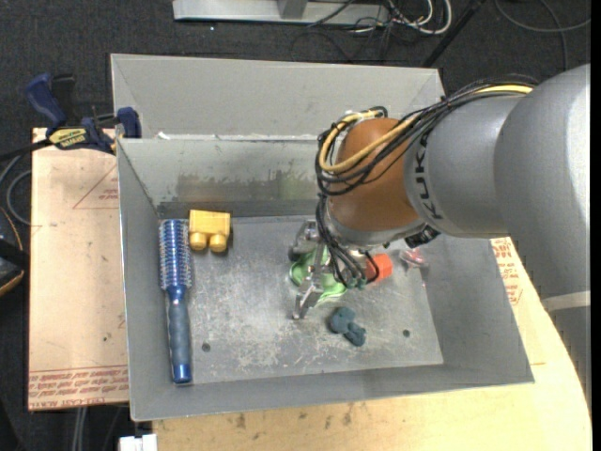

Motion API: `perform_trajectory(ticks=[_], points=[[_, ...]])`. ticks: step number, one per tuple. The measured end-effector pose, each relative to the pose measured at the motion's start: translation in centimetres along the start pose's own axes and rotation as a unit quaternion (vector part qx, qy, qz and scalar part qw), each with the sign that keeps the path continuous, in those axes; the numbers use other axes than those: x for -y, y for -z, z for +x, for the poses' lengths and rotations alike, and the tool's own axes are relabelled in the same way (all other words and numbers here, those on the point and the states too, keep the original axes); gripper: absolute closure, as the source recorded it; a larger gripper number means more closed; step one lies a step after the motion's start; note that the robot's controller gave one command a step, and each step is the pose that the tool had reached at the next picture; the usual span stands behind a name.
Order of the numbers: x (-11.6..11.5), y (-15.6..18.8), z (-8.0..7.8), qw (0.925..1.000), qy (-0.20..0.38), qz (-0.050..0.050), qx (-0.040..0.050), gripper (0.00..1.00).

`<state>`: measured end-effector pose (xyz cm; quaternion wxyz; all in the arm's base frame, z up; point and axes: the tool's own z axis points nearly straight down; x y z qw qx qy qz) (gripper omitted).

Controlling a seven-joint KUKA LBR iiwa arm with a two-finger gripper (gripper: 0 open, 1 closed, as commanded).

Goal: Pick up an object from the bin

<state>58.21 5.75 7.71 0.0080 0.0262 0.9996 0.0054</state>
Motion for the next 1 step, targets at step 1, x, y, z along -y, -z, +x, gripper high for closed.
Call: perform_trajectory(ticks=[1], points=[[0.02, 0.13, -0.02, 1.0, 0.002, 0.002, -0.0006, 1.0]])
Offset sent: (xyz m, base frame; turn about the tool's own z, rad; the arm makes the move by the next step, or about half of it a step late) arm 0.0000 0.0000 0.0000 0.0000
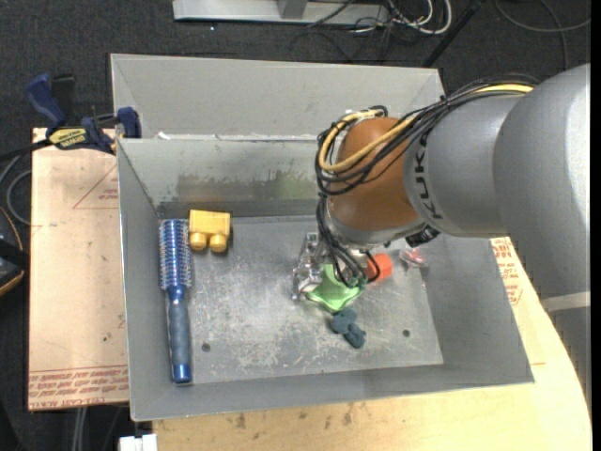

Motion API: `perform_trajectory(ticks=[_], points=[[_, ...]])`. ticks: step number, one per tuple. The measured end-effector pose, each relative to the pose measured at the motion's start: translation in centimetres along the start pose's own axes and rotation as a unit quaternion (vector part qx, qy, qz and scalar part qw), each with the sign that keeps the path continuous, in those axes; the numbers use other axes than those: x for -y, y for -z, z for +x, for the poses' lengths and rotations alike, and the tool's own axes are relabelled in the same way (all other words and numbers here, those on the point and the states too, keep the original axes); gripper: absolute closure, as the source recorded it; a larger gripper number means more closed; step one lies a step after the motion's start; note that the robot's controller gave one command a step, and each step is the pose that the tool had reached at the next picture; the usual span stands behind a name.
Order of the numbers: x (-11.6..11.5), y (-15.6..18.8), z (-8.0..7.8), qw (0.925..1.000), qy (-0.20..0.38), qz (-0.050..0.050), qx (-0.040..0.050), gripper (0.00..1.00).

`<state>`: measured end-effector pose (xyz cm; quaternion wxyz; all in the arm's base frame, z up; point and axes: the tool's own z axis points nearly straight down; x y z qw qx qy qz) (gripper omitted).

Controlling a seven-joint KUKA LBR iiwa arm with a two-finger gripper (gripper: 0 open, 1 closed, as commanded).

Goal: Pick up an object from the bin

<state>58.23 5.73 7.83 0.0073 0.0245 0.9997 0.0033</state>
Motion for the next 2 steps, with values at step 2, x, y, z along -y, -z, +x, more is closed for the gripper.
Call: perform_trajectory(ticks=[2], points=[[7.0, 0.3, 4.1, 0.9994, 0.034, 0.003, -0.0034, 0.0]])
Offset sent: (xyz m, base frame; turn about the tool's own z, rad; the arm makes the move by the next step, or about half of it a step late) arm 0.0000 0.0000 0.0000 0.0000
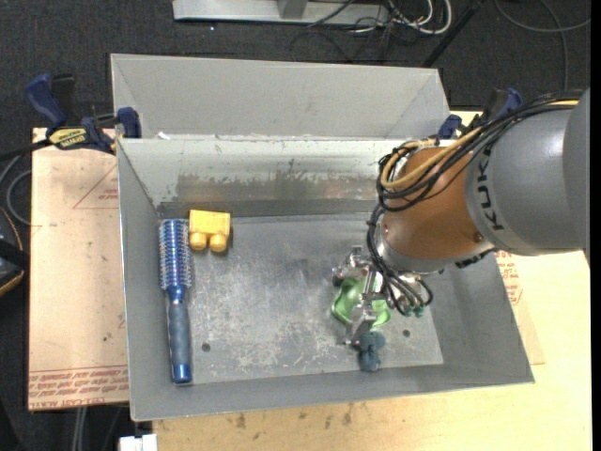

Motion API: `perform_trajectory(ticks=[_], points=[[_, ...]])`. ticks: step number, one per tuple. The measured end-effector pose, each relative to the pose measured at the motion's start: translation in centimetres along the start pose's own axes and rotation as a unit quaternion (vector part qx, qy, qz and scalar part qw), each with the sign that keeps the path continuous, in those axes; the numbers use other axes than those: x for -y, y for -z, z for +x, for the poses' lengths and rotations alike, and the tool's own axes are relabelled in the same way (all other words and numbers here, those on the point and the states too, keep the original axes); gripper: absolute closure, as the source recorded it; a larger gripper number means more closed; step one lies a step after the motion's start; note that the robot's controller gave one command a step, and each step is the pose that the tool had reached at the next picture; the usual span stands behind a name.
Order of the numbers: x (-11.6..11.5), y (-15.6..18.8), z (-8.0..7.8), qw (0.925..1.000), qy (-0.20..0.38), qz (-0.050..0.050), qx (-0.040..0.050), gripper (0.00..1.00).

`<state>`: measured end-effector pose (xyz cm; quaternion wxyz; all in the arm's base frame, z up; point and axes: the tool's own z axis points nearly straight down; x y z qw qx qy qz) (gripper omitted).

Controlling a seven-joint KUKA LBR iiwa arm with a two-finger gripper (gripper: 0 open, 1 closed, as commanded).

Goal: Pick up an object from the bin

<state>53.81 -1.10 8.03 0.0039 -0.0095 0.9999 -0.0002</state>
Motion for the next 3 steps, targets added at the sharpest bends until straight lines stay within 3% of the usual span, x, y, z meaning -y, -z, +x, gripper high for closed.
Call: perform_trajectory(ticks=[1, 2, 3], points=[[-0.4, 0.1, -0.1, 1.0, 0.002, -0.001, -0.0023, 1.0], [2.7, 9.4, -1.2, 0.9999, 0.012, 0.0, 0.0017, 1.0], [5.4, 32.8, -1.5, 0.9754, 0.22, 0.001, 0.0018, 1.0]])
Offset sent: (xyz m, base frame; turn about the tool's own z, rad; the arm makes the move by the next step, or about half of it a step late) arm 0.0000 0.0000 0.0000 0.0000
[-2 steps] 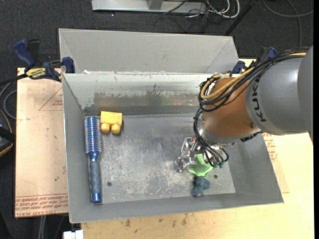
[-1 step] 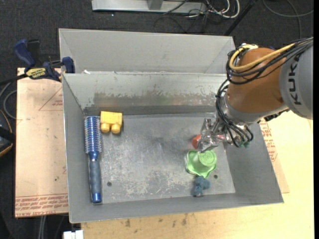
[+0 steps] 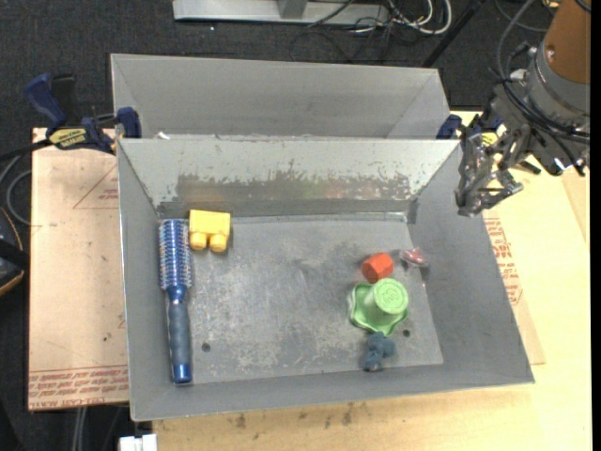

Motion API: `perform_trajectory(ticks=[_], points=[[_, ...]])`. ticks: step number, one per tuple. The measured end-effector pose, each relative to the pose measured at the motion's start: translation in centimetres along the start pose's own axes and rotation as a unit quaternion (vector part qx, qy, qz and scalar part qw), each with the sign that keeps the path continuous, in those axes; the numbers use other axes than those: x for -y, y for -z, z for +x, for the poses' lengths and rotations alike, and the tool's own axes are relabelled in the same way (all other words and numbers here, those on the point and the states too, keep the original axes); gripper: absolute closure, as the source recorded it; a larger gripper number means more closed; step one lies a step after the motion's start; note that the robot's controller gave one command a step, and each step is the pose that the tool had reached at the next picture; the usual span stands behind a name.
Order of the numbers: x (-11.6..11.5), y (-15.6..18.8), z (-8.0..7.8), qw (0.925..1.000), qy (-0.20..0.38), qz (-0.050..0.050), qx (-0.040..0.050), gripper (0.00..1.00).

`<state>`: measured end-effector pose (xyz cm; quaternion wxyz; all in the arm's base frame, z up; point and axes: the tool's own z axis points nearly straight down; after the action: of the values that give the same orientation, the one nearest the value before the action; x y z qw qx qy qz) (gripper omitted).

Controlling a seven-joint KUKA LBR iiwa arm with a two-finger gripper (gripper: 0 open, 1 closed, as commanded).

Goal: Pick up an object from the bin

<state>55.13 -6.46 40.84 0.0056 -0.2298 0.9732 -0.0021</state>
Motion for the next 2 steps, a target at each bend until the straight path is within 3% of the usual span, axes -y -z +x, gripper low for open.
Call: perform_trajectory(ticks=[1, 2], points=[[-5.54, -18.33, 5.49, 0.9848, 0.173, -0.007, -0.0063, 1.0], [-5.43, -18.04, 5.34, 0.985, 0.173, -0.005, -0.0036, 0.0]])
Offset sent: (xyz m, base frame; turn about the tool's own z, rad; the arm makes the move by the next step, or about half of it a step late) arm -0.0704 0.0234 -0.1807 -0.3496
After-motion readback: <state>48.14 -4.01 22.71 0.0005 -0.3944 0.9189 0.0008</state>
